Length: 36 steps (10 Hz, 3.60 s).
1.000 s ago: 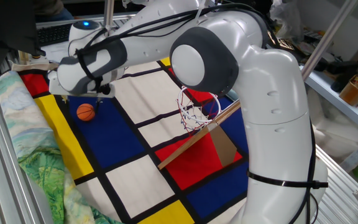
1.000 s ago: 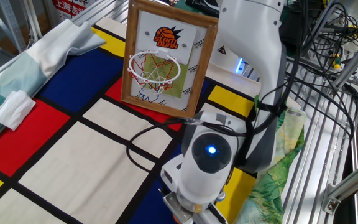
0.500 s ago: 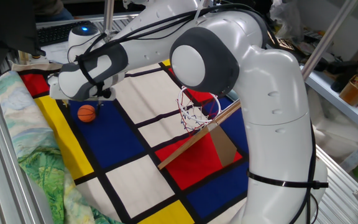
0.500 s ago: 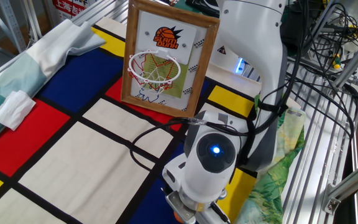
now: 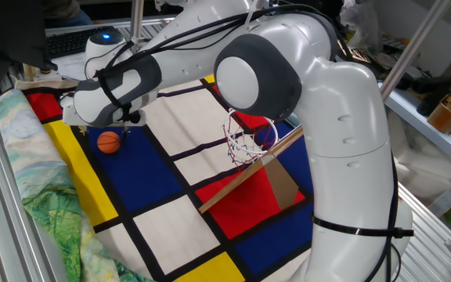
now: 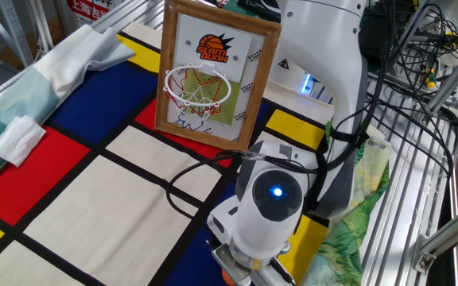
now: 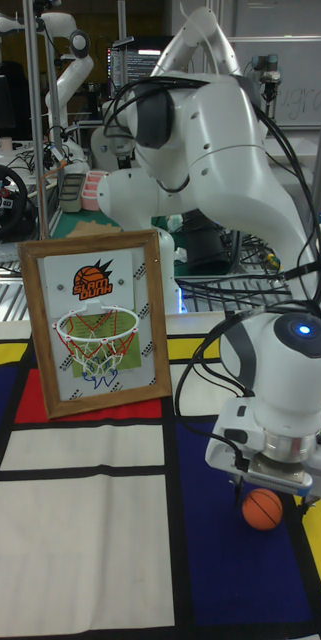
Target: Grab a basketball, release it and shoot it into the basket
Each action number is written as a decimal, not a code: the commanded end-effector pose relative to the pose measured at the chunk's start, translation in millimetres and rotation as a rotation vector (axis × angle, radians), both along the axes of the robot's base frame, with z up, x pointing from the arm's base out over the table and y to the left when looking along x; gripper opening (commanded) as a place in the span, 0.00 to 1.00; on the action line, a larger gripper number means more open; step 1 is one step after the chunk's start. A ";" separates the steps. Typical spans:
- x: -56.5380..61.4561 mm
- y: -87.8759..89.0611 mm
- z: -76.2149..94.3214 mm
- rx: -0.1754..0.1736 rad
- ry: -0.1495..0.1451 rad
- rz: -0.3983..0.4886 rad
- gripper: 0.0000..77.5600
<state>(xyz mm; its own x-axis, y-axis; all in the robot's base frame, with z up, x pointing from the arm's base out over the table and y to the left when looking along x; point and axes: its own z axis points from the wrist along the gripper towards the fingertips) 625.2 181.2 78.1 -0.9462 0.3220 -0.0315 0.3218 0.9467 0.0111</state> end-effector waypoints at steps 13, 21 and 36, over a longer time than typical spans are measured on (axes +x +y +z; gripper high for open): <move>6.7 -15.9 53.9 -0.048 0.052 0.036 0.02; -0.9 -33.9 70.2 -0.074 0.059 0.068 0.02; -12.6 -47.6 79.5 -0.085 0.040 -0.043 0.02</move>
<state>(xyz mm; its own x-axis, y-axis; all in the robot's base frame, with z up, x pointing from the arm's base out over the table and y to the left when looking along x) 611.6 133.6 156.0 -0.9504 0.3103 0.0203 0.3081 0.9484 -0.0746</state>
